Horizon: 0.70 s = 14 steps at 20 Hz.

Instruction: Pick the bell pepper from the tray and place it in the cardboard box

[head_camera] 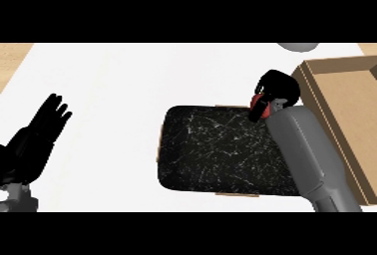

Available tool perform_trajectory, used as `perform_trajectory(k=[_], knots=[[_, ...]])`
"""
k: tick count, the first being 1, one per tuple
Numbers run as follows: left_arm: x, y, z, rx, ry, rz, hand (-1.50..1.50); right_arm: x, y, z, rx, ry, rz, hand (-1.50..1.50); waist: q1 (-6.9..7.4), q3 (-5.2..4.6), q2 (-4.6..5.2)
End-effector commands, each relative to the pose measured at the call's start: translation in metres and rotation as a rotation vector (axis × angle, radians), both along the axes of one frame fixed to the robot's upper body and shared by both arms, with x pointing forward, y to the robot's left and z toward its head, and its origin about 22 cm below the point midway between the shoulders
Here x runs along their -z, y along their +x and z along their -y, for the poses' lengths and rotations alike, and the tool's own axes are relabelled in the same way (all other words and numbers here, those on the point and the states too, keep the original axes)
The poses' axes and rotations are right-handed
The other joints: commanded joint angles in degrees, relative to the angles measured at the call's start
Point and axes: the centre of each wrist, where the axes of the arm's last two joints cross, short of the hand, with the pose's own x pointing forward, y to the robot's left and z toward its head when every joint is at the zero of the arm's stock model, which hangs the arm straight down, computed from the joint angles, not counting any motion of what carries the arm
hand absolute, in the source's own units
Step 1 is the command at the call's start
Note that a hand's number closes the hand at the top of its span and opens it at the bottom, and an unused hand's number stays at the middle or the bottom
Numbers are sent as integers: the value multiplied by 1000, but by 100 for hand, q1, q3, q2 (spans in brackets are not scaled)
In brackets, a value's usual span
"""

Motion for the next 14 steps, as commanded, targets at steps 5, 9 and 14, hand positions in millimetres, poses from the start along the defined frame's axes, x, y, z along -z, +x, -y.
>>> perform_trajectory(k=[5,9,14], knots=[[-14,-3,-9,-6,-15,-18,0,-59,-3,-25,-30,-47,219,150,-74,-2,-42],[9,-22,-16,4,-10,-13,0,-114,-12,-38,5,-96,380,150,-77,-7,-64],[15,-10,-12,4,-11,3,0,-179,-16,-43,132,-179,565,150,-61,-11,-33]])
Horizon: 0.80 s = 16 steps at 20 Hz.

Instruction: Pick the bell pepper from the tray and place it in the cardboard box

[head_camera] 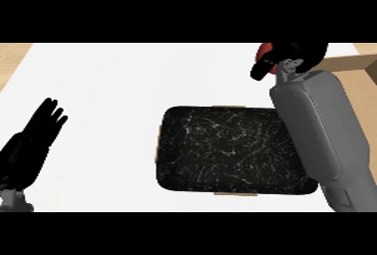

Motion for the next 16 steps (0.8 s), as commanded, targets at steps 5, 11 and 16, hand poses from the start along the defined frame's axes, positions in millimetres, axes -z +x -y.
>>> perform_trajectory(k=[5,11,16], knots=[[10,7,8,-11,5,-9,0,-73,-17,20,199,-20,198,150,-15,2,16],[-3,12,1,12,7,5,0,-76,-10,66,309,-49,236,150,22,3,30],[-13,17,-4,-10,12,5,0,-96,-22,96,324,-86,164,150,-1,2,23]])
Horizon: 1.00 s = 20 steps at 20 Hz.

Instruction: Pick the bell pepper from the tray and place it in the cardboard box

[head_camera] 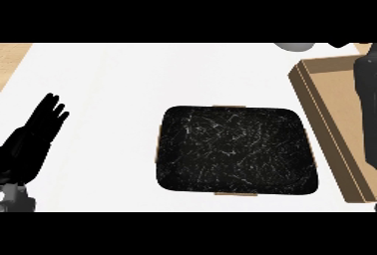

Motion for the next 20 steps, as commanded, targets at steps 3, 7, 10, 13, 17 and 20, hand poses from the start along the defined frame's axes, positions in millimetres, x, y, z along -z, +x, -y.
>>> perform_trajectory(k=[3,7,10,13,17,20], knots=[[10,-16,4,0,-15,-3,0,5,-8,53,67,-6,-68,150,21,0,4],[12,-4,6,18,6,-3,0,31,-3,69,52,-20,-45,150,28,-1,18],[2,-7,1,-3,-10,3,0,52,-5,95,27,10,-24,150,30,1,14],[-1,3,5,21,0,-8,0,87,7,86,38,32,-61,150,40,1,22],[10,-10,-4,21,6,-3,0,112,8,131,28,101,-89,150,62,2,28],[5,0,-5,-8,-5,-7,0,134,-6,147,25,247,-171,150,-14,3,15]])
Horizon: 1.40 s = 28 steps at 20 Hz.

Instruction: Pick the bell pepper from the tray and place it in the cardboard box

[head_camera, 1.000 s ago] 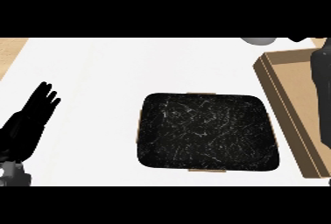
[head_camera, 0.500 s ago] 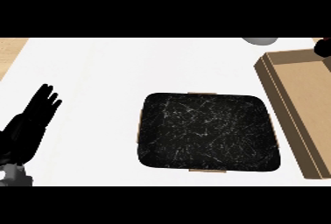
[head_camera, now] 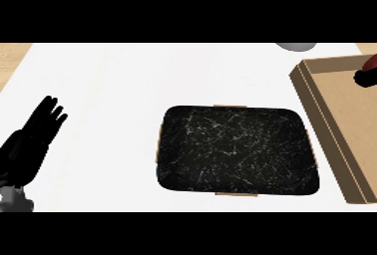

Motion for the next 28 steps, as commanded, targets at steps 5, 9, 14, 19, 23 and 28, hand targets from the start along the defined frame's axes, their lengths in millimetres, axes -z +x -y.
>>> perform_trajectory(k=[5,9,14,19,23,28], knots=[[3,7,17,6,4,6,0,54,6,28,86,201,-116,-150,25,1,5],[-4,4,5,18,-12,14,0,61,-4,42,-6,206,-41,-150,17,1,-2],[-3,0,8,-10,1,-9,0,48,-12,24,11,282,318,-150,-68,6,-46],[9,-4,-3,-24,-20,0,0,38,-31,44,100,395,571,-150,-79,0,-26],[0,-14,0,-6,-1,-6,0,29,-59,63,123,441,657,-150,-43,0,-32],[-10,3,13,-16,2,3,0,21,-117,95,158,480,699,-150,-95,-1,-33]])
